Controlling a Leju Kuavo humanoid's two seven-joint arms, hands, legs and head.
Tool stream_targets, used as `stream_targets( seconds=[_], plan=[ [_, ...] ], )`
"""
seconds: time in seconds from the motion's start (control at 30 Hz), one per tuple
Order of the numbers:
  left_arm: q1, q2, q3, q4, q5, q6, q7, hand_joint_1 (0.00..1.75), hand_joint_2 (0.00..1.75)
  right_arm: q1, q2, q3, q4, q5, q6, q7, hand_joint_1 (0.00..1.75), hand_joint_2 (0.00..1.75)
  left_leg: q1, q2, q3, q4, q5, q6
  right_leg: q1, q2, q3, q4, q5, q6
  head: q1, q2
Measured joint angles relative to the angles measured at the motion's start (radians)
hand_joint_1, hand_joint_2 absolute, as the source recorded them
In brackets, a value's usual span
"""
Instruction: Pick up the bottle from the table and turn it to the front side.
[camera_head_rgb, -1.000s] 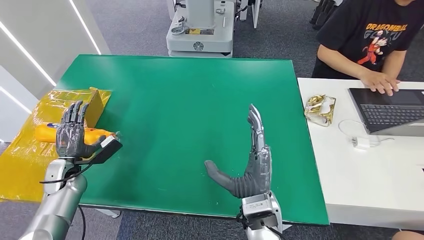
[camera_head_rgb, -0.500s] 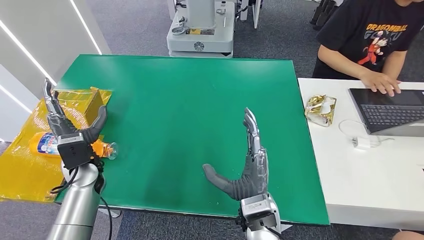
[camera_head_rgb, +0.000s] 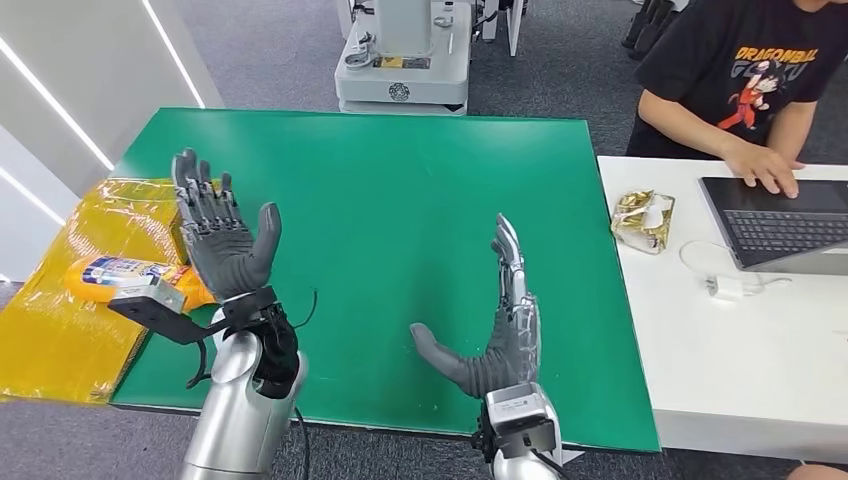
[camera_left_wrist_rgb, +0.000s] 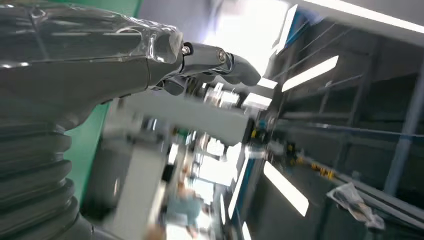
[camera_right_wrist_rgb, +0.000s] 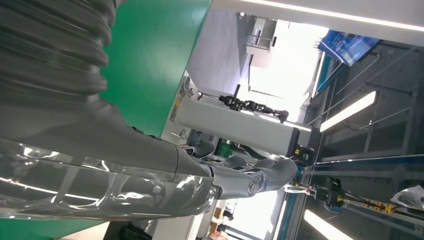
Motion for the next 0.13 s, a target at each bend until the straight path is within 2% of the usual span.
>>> stream_targets(
  seconds=[0.07, 0.13],
  plan=[
    [0.016, -0.024, 0.0, 0.013, 0.065, -0.072, 0.0, 0.0, 1.75, -0.001, 0.0, 0.003, -0.001, -0.007, 0.002, -0.001, 0.0, 1.75, 0.0, 0.001, 0.0, 0.0, 0.0, 0.0, 0.0, 0.001, 0.0, 0.0, 0.0, 0.0, 0.0, 0.0],
    [0.024, -0.034, 0.001, 0.027, 0.068, -0.097, 0.0, 0.0, 1.75, -0.002, -0.001, 0.007, 0.0, -0.012, 0.004, -0.002, 0.0, 1.75, 0.0, 0.001, 0.0, 0.0, 0.0, 0.0, 0.0, 0.001, 0.0, 0.0, 0.0, 0.0, 0.0, 0.0]
  ],
)
